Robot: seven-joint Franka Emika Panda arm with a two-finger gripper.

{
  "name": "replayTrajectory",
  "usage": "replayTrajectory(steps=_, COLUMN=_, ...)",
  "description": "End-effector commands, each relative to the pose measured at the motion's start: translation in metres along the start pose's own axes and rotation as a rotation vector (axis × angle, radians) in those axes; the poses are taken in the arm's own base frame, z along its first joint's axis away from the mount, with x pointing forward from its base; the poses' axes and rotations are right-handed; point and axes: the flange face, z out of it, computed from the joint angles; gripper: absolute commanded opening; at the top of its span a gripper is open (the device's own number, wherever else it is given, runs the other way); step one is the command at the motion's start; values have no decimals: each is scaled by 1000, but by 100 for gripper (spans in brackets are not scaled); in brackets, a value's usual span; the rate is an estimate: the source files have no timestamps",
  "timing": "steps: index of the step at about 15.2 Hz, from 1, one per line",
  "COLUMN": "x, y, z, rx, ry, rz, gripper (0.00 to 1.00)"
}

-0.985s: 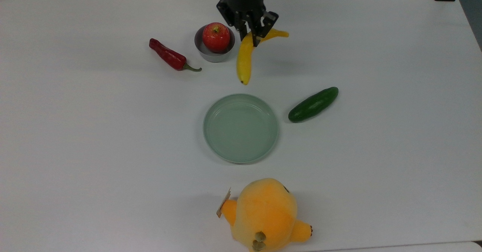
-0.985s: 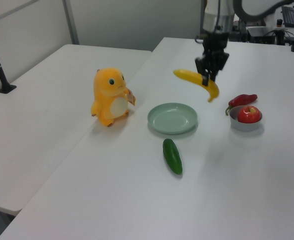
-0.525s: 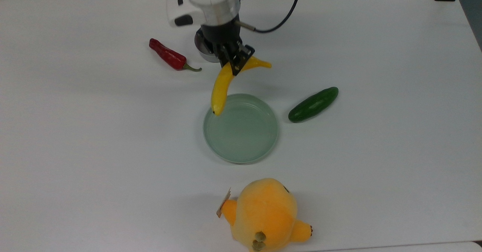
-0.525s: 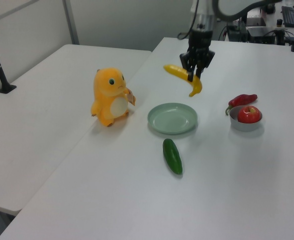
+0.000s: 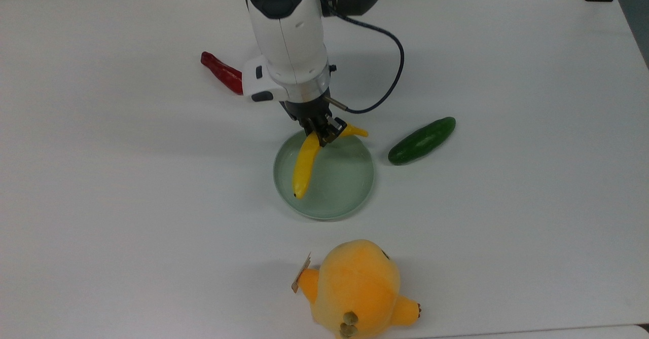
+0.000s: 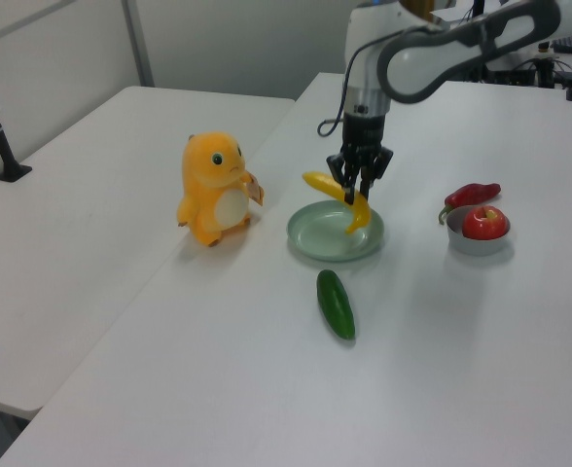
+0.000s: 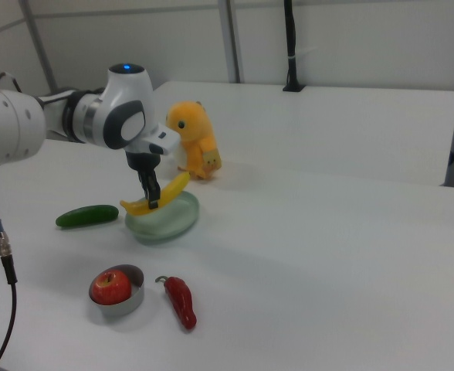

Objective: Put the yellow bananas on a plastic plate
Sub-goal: 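Carry the banana over the pale green plate and lower it, then open the gripper to release the banana onto the plate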

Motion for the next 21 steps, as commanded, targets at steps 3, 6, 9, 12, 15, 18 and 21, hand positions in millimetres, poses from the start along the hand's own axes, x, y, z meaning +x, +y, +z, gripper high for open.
replayTrajectory(steps=3, x=10, y=-6, z=31, rx=15, ry=7, rz=26, gripper=0)
replayTrajectory(steps=6, x=10, y=-4, z=36, rx=15, ry=-2, rz=40, gripper=6)
replayTrajectory(steps=9, x=10, y=-5, z=36, rx=19, ry=-6, rz=44, gripper=65)
replayTrajectory(steps=12, x=9, y=-5, z=35, rx=22, ry=-8, rz=46, gripper=95)
replayTrajectory(steps=15, x=9, y=-6, z=21, rx=33, ry=4, rz=42, gripper=100)
replayTrajectory(steps=18, x=0, y=-7, z=-25, rx=51, ry=24, rz=26, gripper=100)
replayTrajectory(steps=21, x=-12, y=5, z=-82, rx=48, ry=20, rz=23, gripper=100)
